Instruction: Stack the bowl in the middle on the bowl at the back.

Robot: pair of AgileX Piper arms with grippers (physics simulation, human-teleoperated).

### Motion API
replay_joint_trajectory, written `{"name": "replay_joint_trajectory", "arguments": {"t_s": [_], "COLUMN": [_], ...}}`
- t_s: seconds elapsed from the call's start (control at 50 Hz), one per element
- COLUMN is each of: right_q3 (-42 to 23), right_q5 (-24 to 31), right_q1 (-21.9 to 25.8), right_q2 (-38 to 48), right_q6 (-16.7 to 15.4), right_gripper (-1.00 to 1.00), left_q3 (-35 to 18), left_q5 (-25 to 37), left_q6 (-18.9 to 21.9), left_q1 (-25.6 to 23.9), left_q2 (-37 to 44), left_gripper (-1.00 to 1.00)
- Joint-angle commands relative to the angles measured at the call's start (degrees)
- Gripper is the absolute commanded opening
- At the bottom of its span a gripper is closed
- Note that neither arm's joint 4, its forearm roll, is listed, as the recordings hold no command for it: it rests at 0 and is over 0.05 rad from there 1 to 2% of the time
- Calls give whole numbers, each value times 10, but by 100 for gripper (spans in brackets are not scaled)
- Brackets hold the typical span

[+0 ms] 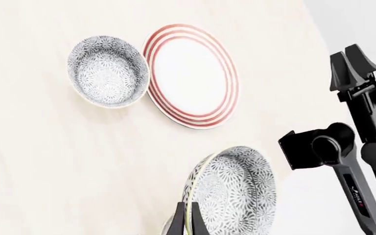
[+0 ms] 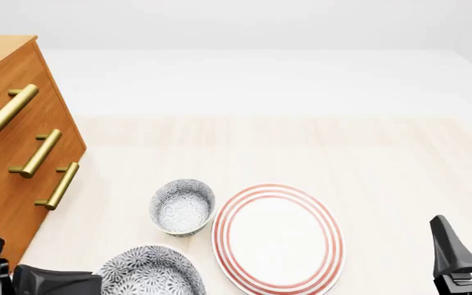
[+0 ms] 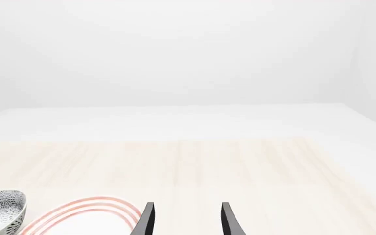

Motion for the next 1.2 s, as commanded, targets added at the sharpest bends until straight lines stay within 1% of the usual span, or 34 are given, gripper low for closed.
{"name": "replay_joint_trajectory", "arguments": {"t_s": [0.02, 0.22, 0.38, 0.64, 0.84, 1.1, 1.2], "right_q3": [-1, -1, -1, -1, -1, -1, -1], "right_q5": [0, 0, 0, -1, -1, -1, -2], "right_q1": [0, 0, 0, 0, 0, 0, 0], "right_q2": [0, 0, -1, -1, -1, -1, 0], "right_q6": [0, 0, 1, 1, 1, 1, 1], "right_gripper": [100, 100, 100, 100, 100, 100, 100], "left_q3": [-47, -73, -76, -71, -53, -17, -4], "left_q5": [43, 74, 83, 89, 79, 57, 48], "left_q6": [9, 15, 21, 27, 18, 7, 9], "left_q1": [-2, -24, -52, -79, -110, -133, -138], "left_q2": [-8, -9, -5, -2, 2, 5, 6], "left_gripper": [-100, -100, -100, -100, -100, -100, -100]}}
